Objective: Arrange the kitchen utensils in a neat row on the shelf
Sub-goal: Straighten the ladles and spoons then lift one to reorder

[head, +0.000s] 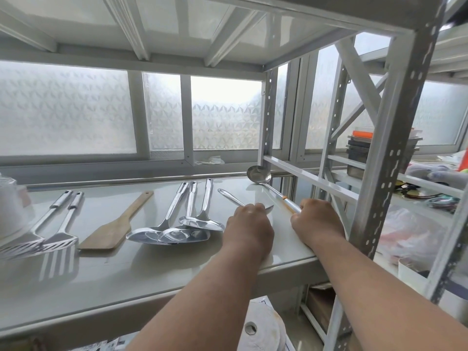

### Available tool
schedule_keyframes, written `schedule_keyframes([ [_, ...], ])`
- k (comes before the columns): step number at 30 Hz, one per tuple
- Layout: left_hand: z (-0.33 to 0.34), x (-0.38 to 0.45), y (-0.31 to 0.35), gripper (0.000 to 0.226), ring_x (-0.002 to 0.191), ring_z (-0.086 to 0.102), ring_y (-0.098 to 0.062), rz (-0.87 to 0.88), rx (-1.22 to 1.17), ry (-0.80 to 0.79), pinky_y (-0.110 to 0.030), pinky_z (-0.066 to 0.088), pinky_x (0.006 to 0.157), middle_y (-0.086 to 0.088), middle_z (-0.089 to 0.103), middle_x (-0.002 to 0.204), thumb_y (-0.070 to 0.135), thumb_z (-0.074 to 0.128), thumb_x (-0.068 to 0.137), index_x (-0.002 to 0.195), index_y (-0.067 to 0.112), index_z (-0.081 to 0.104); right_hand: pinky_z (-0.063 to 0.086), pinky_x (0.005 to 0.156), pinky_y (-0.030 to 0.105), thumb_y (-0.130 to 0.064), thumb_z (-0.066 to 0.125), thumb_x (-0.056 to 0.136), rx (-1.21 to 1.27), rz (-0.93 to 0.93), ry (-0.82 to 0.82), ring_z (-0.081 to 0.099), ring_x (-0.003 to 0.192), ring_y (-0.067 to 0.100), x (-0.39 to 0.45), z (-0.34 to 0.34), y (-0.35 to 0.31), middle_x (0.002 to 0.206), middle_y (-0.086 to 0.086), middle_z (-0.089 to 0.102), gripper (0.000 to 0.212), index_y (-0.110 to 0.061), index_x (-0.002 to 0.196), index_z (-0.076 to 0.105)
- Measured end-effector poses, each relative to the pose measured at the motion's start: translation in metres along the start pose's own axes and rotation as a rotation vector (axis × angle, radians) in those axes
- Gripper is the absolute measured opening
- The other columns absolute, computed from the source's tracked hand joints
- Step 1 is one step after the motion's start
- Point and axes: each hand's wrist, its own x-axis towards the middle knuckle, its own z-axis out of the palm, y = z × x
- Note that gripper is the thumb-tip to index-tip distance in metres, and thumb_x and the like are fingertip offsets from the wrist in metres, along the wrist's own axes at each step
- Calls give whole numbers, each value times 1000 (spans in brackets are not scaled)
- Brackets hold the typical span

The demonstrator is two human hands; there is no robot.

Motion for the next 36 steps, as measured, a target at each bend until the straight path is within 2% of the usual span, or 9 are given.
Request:
schedule_keyframes([
  [4,5,5,-4,27,122,55,-33,32,-4,29,-45,46,99,-10,65,123,17,41,103,117,18,64,58,81,42,-35,58,82,4,-2,11,61,96,31,-2,-1,-1,97,8,67,29,-14,98,69],
  [10,5,8,-12,21,86,60,-34,95,-205,153,-42,51,75,-6,68,87,25,49,107,97,17,66,46,95,44,-32,69,79,113,-222,306,47,111,31,-18,-5,-2,106,6,68,33,-15,108,69],
  [14,-18,-10,-4,40,69,58,-20,134,-473,301,-36,48,68,3,64,66,52,59,106,87,19,72,44,95,38,-25,72,80,290,-316,279,51,108,28,-34,-16,1,112,5,69,43,-18,122,67],
  [18,-74,-24,18,48,72,71,-17,81,-824,440,-40,59,75,5,76,74,63,63,98,85,20,80,44,98,37,-29,78,81,365,-338,152,53,116,28,-63,-25,3,124,3,67,60,-22,138,58],
  [23,-156,-49,46,35,66,76,-35,46,-1113,391,-43,62,65,-21,75,73,26,74,99,75,0,79,46,105,39,-42,80,85,447,-317,76,54,123,25,-91,-45,-11,138,0,61,70,-25,146,50],
  [27,-204,-67,52,19,62,75,-25,-26,-1204,380,-31,62,55,-18,77,71,7,80,89,75,-5,78,49,80,14,-37,77,89,516,-319,66,65,91,6,-108,-62,-31,119,-6,70,49,-25,134,62],
  [31,-217,-63,38,12,83,80,-40,-134,-1251,372,-48,68,74,-20,79,82,16,85,74,71,4,82,56,75,26,-42,70,93,615,-309,18,67,78,0,-124,-75,-45,87,-13,73,26,-29,115,69],
  [33,-217,-57,27,14,85,80,-35,-214,-1247,401,-45,68,76,-15,80,81,22,85,73,70,8,82,50,70,25,-44,62,97,669,-305,-12,67,73,-1,-132,-78,-49,79,-13,72,18,-29,102,72],
  [36,-219,-52,12,23,80,79,-33,-313,-1309,439,-48,66,79,-13,78,77,27,85,69,74,7,76,48,64,26,-64,51,96,693,-347,-10,64,65,2,-141,-78,-46,69,-12,68,40,-30,88,70],
])
